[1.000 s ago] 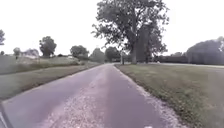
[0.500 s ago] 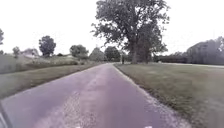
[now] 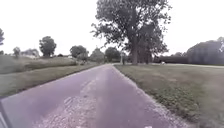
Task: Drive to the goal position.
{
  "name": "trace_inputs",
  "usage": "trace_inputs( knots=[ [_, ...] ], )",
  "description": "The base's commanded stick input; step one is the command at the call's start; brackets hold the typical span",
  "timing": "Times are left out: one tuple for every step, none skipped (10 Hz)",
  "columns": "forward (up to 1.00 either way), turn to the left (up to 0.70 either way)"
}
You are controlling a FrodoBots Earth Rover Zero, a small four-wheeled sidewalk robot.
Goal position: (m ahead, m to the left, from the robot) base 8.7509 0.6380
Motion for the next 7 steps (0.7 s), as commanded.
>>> trace_inputs(
  knots=[
    [0.7,0.0],
    [0.7,0.0],
    [0.7,0.0],
    [0.7,0.0],
    [0.7,0.0],
    [0.7,0.0],
    [0.7,0.0]
  ],
)
